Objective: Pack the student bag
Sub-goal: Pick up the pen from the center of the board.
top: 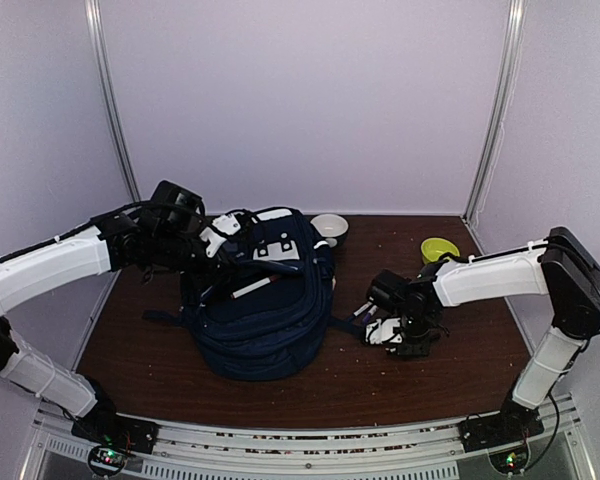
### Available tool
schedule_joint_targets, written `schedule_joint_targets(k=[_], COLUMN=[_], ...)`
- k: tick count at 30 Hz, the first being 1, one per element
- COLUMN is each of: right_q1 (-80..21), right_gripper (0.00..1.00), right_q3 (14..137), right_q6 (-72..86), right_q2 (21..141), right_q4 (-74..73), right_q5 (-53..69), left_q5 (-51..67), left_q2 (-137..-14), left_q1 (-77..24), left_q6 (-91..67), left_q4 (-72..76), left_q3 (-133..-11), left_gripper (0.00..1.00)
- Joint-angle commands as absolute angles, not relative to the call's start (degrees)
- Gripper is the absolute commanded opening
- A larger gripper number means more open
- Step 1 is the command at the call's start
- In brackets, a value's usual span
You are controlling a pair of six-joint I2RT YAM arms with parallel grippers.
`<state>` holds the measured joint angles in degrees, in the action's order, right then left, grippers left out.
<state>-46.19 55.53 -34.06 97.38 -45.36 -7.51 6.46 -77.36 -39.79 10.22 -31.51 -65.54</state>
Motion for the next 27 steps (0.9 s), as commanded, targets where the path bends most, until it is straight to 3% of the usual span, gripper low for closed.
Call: schedule_joint_targets(k=[1, 7, 14, 20, 27], right_q1=[-47.32, -45.55, -45.21, -45.99, -50.37], right_gripper=[0.26, 0.26, 0.11, 0.05, 0.02], right_q3=[52.56, 52.08, 52.65, 54.68, 65.78], right_q6=[-32.45, -38.40, -41.48, -40.44, -37.83], right_q2=[99.82, 97.77, 98.52, 97.73, 92.03], right_q4=[-41.47, -42.22, -42.24, -44.72, -52.94], right_q5=[-5.93, -9.96, -10.07, -7.89, -3.77], left_q5=[6.54, 7.03, 7.11, 7.05, 7.51], left_q2=[-74.63, -74.84, -74.54, -74.34, -74.83], left_q1=[-39.24, -39.20, -39.20, -39.20, -39.20], left_q6=[10.74, 10.76, 10.76, 10.80, 10.73], left_q4=[-28.52, -28.56, -28.56, -28.56, -28.68], left_q3=[-65.66, -65.84, -65.74, -65.67, -65.87], left_gripper=[0.00, 0.00, 0.00, 0.00, 0.00])
